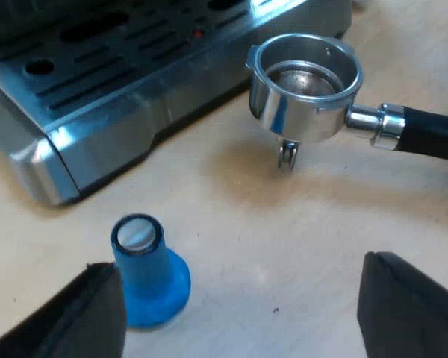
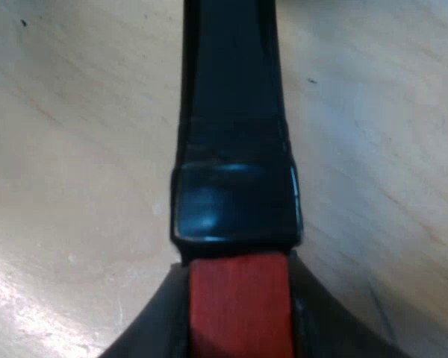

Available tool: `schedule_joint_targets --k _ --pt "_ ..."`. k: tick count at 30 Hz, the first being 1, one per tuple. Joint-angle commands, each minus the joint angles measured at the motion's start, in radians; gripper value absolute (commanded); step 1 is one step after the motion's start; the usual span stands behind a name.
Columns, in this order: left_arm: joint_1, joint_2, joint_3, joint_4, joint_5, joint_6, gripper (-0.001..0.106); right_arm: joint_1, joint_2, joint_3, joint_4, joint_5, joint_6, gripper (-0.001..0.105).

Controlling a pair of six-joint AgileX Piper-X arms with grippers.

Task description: Grind coffee beans and then tamp

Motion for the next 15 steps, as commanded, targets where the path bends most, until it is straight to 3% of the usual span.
schedule_joint_targets --k 1,15 --pt "-0.005 0.008 -0.003 -0.014 -0.011 0.008 0.066 0.001 0.032 -0.009 -0.07 0.021 -0.012 0.0" --pt "-0.005 0.007 -0.003 -0.014 -0.011 0.008 0.066 0.001 0.142 -0.009 -0.146 0.021 -0.012 0.0"
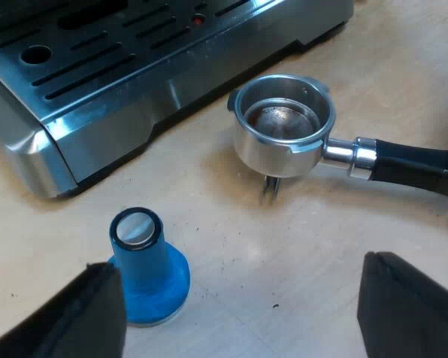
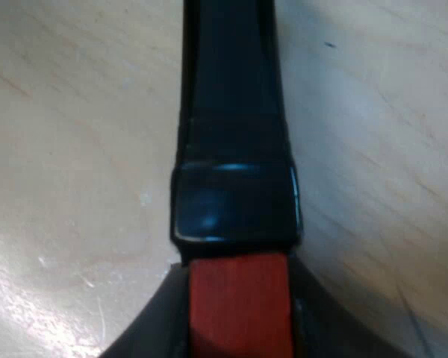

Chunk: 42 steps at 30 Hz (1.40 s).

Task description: Grind coffee beans and then tamp

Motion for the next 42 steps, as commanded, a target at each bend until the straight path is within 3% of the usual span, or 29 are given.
schedule_joint_targets --k 1,9,11,16,18,29,42 --pt "-0.005 0.0 -0.003 -0.014 -0.011 0.008 0.066 0.001 0.009 -0.009 -0.053 0.021 -0.012 0.0" --pt "-0.005 0.0 -0.003 -0.014 -0.009 0.008 0.066 0.001 0.039 -0.009 -0.054 0.021 -0.009 0.001" --pt "-0.005 0.0 -0.003 -0.014 -0.009 0.008 0.066 0.001 0.038 -0.009 -0.054 0.021 -0.006 0.01" --pt "-0.005 0.0 -0.003 -0.014 0.014 0.008 0.066 0.001 0.038 -0.009 -0.046 0.021 -0.002 0.048" --pt "-0.005 0.0 -0.003 -0.014 0.018 0.008 0.066 0.001 0.038 -0.009 -0.03 0.021 -0.002 0.052" --pt "-0.005 0.0 -0.003 -0.014 0.044 -0.016 0.066 0.001 0.007 -0.03 0.173 -0.021 0.044 0.052" --pt "-0.005 0.0 -0.003 -0.034 0.044 -0.096 0.066 0.001 -0.132 -0.168 0.517 -0.043 0.044 0.052"
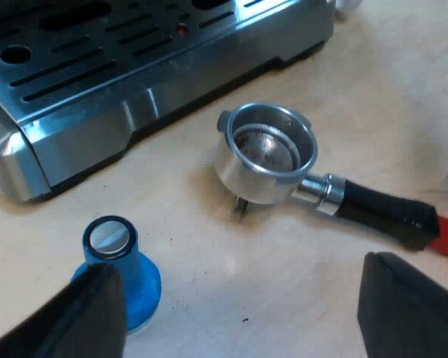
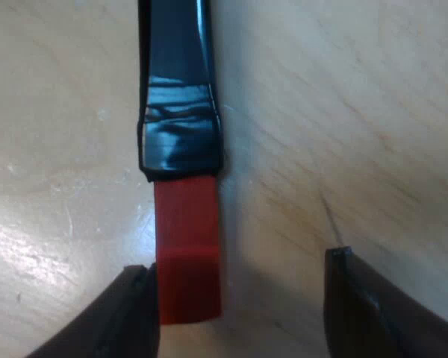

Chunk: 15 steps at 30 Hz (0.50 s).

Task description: Grind coffee beans and then tamp

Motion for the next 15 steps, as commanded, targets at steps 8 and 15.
schedule_joint_targets --k 8,15 --pt "-0.005 0.0 -0.003 -0.017 0.007 -0.015 0.066 0.001 -0.13 -0.087 0.075 -0.006 -0.01 0.052" --pt "-0.005 0.0 -0.003 -0.017 0.007 -0.015 0.066 0.001 -0.221 -0.138 0.05 -0.006 -0.103 0.052"
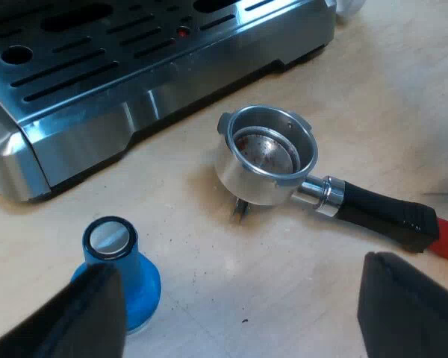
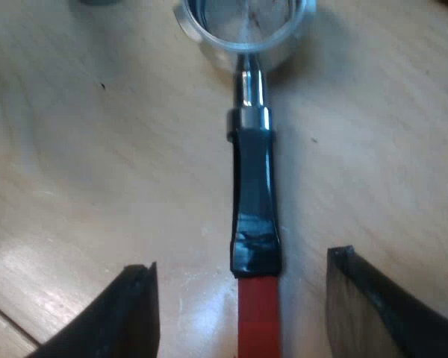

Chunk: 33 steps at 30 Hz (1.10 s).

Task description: Grind coffee beans and then tamp

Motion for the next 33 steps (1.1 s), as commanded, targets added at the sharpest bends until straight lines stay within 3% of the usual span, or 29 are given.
schedule_joint_targets --k 1,17,20,25,30,33 --pt "-0.005 -0.001 -0.003 -0.016 0.007 -0.012 0.066 0.001 -0.039 -0.023 -0.027 -0.003 -0.05 0.052" --pt "-0.005 -0.001 -0.003 -0.016 0.005 -0.012 0.066 0.001 -0.124 -0.023 -0.214 0.0 -0.129 0.052" --pt "-0.005 -0.001 -0.003 -0.016 -0.031 -0.012 0.066 0.001 -0.124 -0.023 -0.214 0.003 -0.129 0.052" --pt "-0.005 -0.001 0.0 -0.071 -0.086 -0.012 0.066 0.001 -0.124 -0.023 -0.214 0.092 -0.129 0.052" --pt "-0.005 -0.001 0.0 -0.096 -0.179 -0.012 0.066 0.001 -0.124 -0.023 -0.214 0.095 -0.129 0.052" --pt "-0.005 0.014 0.003 -0.1 -0.198 -0.012 0.066 0.001 -0.124 -0.023 -0.214 0.095 -0.129 0.052"
